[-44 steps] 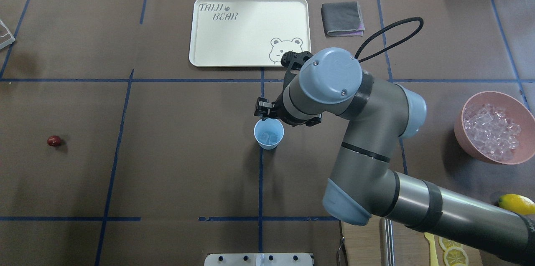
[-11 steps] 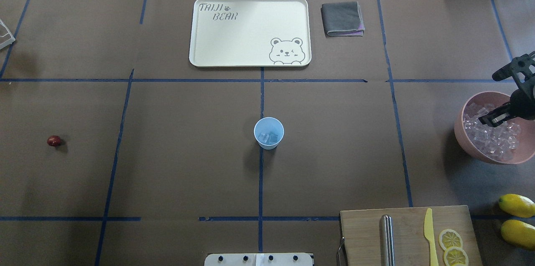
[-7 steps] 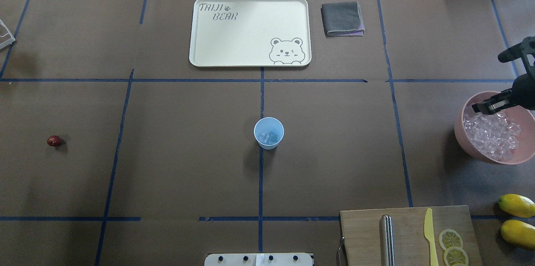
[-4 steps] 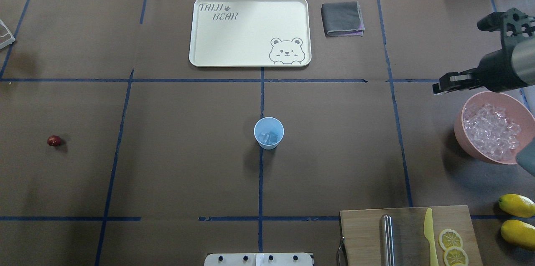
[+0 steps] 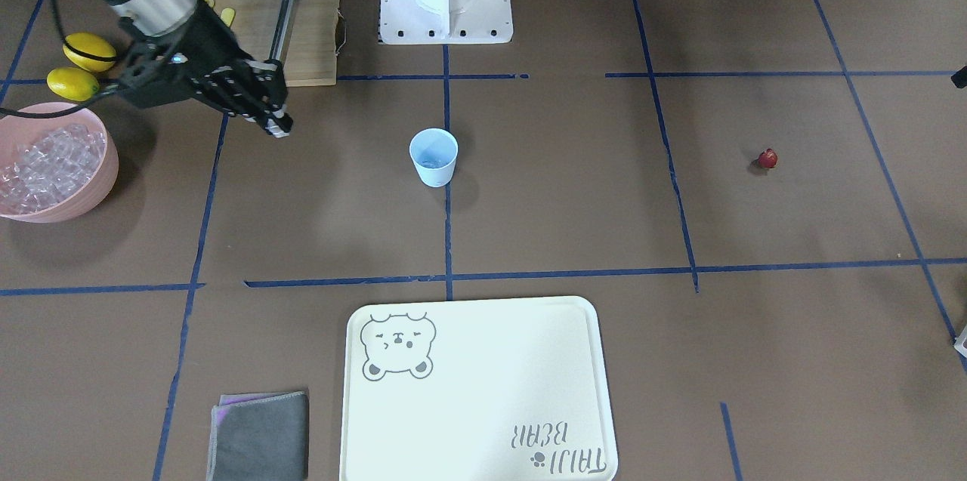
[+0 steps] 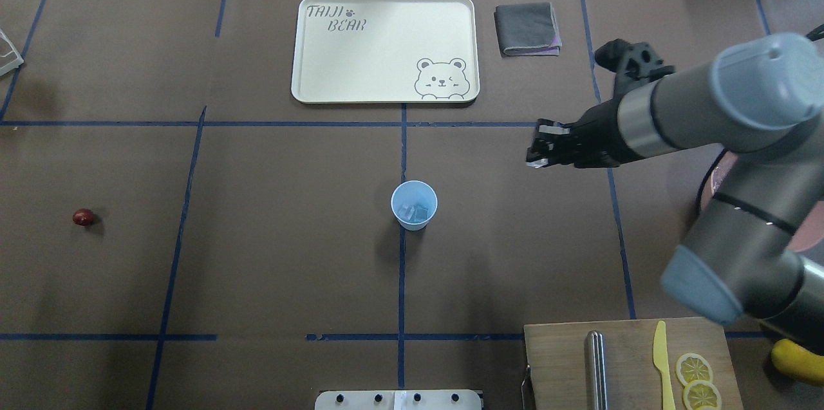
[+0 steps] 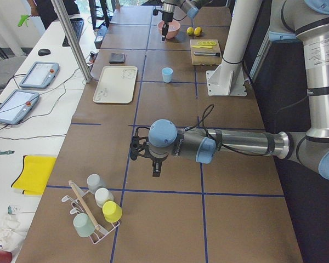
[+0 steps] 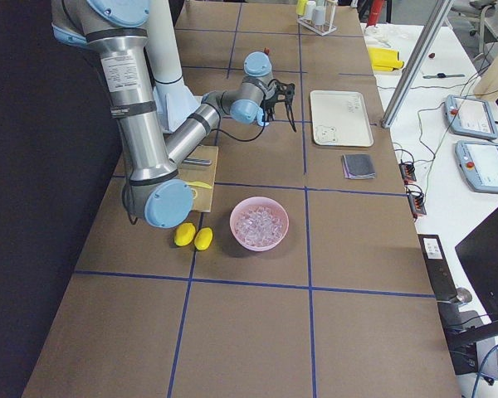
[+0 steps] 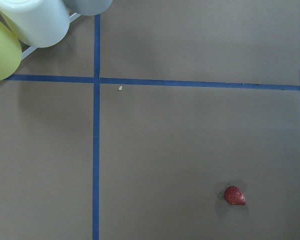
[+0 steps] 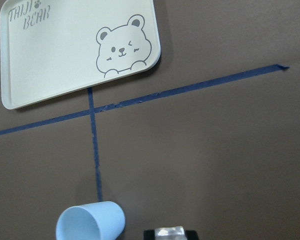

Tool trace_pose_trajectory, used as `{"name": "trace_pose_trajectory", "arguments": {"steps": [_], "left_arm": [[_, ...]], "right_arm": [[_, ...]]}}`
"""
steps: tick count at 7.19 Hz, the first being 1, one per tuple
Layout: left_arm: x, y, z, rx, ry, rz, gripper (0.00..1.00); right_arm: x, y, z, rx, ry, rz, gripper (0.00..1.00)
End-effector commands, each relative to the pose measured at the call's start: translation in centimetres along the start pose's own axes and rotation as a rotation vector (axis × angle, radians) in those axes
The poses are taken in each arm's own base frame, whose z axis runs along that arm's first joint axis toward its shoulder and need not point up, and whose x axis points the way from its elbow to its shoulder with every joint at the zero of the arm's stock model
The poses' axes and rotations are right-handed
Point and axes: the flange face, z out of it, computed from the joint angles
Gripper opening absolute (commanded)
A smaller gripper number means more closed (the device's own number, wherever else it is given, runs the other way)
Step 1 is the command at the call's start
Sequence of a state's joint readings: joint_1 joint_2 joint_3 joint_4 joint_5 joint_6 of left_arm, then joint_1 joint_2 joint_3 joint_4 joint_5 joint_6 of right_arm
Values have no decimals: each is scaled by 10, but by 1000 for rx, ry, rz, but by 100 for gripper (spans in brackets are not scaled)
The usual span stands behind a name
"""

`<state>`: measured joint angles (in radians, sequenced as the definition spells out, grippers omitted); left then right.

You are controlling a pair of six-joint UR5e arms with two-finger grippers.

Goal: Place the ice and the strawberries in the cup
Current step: 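Carry the ice with the right gripper to the blue cup and release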

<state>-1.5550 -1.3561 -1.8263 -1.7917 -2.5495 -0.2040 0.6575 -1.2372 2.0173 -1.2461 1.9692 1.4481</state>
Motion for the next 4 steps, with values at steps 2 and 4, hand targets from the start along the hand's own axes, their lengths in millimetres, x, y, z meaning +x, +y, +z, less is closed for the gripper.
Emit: {"name": "trace_pose_trajectory", "arguments": {"steps": [2,4], "left_arm": [[-1,0,1,-1,0,0,100],[-1,0,1,-2,0,-1,100]], "right_arm": [[-98,81,69,22,59,7,0],[-101,87,82,33,68,9,0]]}}
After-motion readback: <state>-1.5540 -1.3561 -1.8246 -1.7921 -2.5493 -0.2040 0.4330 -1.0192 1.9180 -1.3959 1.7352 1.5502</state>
